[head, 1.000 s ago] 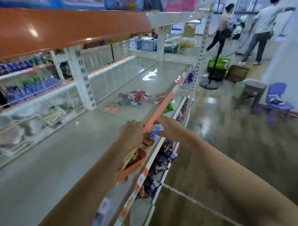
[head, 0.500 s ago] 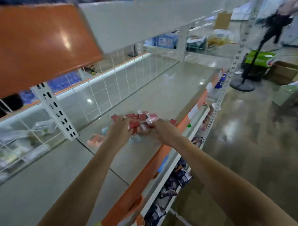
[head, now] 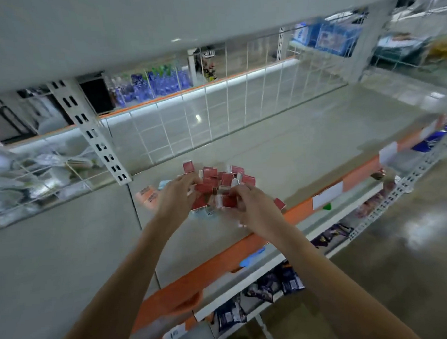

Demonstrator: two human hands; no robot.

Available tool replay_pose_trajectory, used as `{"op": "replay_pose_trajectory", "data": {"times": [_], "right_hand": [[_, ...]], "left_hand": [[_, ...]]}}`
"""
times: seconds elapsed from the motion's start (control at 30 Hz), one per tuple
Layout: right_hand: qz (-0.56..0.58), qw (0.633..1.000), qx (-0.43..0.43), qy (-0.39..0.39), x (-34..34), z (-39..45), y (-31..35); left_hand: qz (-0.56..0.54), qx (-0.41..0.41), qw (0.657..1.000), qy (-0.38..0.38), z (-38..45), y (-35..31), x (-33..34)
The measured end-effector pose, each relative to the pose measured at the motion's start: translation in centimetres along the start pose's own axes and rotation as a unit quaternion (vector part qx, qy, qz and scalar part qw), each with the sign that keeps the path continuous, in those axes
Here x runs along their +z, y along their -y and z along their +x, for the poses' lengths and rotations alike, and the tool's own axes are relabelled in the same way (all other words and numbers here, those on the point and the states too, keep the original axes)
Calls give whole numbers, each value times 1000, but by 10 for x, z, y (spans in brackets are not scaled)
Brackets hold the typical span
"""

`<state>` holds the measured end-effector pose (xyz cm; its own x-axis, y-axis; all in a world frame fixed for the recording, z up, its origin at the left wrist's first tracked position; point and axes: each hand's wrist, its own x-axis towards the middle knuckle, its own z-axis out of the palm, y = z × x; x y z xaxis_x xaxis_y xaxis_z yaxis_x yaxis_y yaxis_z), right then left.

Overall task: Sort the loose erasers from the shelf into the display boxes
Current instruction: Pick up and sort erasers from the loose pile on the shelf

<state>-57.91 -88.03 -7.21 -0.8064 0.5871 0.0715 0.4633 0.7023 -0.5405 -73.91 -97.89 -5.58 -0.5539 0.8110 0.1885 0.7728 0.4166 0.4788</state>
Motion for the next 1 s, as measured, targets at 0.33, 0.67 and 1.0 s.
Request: {"op": "replay_pose_trajectory", "data": {"times": [0.33, 0.67, 1.0], "right_hand": [[134, 986, -83, -61, 6, 3, 8], [224, 964, -125, -63, 12, 3, 25], [292, 952, -84, 43, 19, 15, 46]], "left_hand": [[-367, -136, 920, 14, -34, 8, -15], [-493, -183, 849, 53, -71, 12, -29], [-468, -277, 838, -47, -88, 36, -38]]}}
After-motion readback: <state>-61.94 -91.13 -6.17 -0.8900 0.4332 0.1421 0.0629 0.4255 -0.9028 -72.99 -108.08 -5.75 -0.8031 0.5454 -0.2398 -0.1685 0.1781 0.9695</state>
